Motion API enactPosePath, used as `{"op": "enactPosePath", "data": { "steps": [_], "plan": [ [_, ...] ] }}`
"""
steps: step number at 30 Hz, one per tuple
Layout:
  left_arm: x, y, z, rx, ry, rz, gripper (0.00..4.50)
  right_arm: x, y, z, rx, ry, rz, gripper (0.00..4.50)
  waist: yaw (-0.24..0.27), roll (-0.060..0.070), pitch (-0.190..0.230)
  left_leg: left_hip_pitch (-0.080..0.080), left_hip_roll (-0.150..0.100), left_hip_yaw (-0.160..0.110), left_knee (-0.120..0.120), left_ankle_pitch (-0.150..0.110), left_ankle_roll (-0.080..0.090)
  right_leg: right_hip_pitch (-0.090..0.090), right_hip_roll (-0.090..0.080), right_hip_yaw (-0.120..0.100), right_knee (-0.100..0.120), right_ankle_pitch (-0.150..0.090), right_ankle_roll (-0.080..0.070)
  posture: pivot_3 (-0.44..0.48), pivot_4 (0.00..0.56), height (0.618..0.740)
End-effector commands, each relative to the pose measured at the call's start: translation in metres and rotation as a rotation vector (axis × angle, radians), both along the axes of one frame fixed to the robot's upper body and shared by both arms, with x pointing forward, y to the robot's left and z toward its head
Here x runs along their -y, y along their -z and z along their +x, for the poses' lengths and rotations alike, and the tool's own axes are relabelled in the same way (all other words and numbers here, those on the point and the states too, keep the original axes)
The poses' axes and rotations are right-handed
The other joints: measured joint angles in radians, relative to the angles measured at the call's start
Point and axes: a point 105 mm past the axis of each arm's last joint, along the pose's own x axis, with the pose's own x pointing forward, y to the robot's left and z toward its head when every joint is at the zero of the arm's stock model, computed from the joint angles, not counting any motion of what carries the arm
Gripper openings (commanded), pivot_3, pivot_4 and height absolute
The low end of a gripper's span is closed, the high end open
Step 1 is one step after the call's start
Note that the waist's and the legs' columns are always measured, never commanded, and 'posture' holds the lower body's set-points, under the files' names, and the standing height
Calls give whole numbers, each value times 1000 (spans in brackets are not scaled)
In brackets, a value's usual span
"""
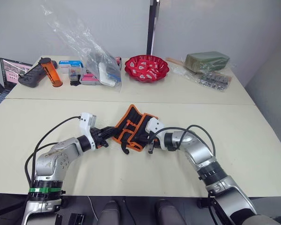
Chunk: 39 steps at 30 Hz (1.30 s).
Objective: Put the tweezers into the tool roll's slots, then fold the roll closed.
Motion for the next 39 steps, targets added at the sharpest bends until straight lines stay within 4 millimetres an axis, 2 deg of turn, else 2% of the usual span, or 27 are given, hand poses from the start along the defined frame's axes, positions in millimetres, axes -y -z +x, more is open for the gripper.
{"op": "enactPosePath", "data": {
  "steps": [1,8,14,18,28,33,39],
  "plan": [
    [11,-10,1,38,60,27,15,16,34,-3,-105,65,-94,0,1,0,0,0,0,0,0,0,0,0,0,0,0,0,0,0,150,740],
    [19,-21,0,36,88,20,15,17,29,-6,-89,46,-80,0,4,0,0,-1,0,0,0,0,0,0,0,0,0,0,0,0,150,740],
    [41,-38,-8,67,155,-15,15,18,21,-13,-61,10,-76,0,16,0,0,-3,-1,-1,0,0,0,-1,0,0,-1,-1,1,0,150,740],
    [59,-39,-16,69,229,-13,15,21,23,-14,-54,18,-105,0,20,0,0,-3,-1,-1,0,0,0,-2,0,0,-1,-1,1,0,150,740],
    [97,-24,-22,57,363,65,15,28,29,-14,-102,85,-116,0,25,0,0,-4,-1,-1,0,0,0,-1,-1,0,-2,-1,1,0,150,740],
    [104,4,-21,-2,384,143,15,32,29,-15,-111,96,-116,0,27,0,0,-4,-2,-1,0,0,0,-1,-1,0,-3,-1,2,0,150,740],
    [107,28,-21,-35,413,225,15,40,16,-10,-65,117,-121,0,38,1,0,-3,-3,-1,0,0,0,0,-2,0,-6,-1,1,0,150,740]
  ]
}}
